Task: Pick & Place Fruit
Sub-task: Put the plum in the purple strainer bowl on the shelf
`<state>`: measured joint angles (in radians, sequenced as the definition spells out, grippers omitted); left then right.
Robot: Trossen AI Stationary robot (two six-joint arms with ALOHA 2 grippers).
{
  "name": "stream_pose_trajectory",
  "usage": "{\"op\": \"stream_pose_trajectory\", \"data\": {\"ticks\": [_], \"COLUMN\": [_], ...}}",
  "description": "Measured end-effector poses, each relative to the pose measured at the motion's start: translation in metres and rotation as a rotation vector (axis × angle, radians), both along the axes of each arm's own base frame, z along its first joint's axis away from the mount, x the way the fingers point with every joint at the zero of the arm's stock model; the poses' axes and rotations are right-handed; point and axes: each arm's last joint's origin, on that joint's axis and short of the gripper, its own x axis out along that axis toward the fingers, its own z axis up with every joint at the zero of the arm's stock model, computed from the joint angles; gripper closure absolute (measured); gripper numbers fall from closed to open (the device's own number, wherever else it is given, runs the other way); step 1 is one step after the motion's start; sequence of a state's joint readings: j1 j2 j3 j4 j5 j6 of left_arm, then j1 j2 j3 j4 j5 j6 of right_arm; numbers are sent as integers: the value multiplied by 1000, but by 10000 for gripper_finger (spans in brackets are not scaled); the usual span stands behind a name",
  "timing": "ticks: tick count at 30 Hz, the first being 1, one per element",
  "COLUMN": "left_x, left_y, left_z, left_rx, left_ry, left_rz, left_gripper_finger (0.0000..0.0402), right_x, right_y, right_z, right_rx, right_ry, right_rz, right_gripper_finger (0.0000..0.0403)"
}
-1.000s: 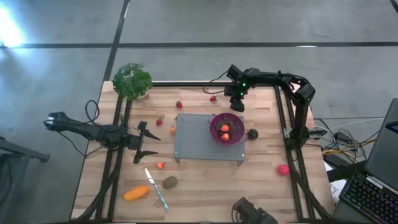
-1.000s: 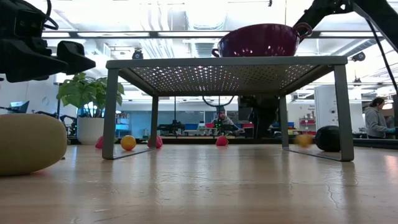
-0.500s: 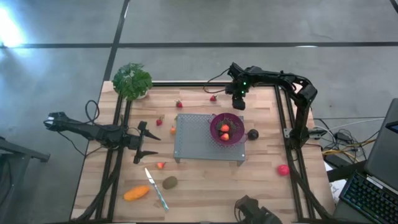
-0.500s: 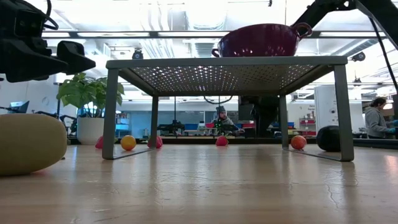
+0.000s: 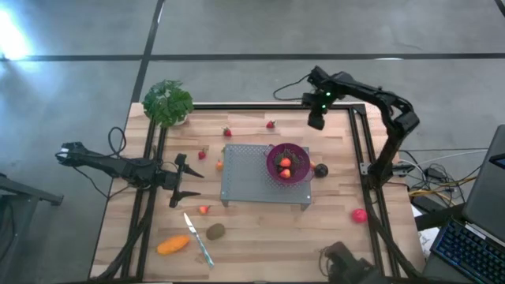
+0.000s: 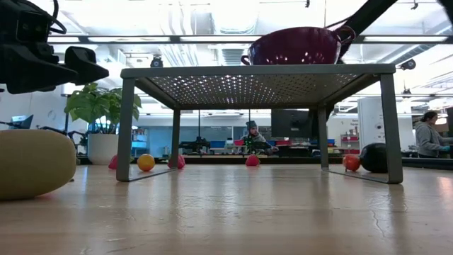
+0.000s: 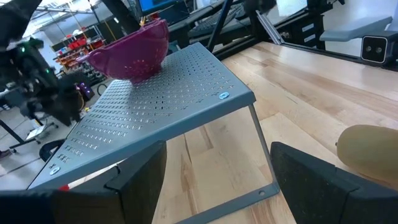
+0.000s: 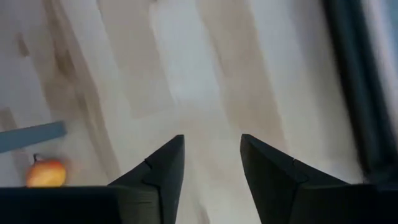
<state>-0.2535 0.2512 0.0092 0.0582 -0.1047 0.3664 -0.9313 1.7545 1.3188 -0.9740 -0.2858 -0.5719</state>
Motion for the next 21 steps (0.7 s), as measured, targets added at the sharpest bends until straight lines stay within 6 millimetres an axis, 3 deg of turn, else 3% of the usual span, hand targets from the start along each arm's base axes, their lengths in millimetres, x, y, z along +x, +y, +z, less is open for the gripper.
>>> {"op": "stream_pose_trajectory", "data": {"ticks": [4,10,16,21], "left_x": [0,0,0,0], "left_y": [0,0,0,0], "left_z": [0,0,0,0], "left_rx": [0,0,0,0], "left_ry": [0,0,0,0], "left_rz": [0,0,0,0], "left_gripper_finger": [110,110,110,110], "right_x": [-21,-49,-74,-82], "right_y": [12,54,98,134], "right_z": [25,54,62,61], "right_rx": [-33,-115,-147,-139], "right_ry": [-34,-118,-204,-262], "right_rz": [-64,-123,-224,-203], "right_gripper_finger": [264,266,251,239]}}
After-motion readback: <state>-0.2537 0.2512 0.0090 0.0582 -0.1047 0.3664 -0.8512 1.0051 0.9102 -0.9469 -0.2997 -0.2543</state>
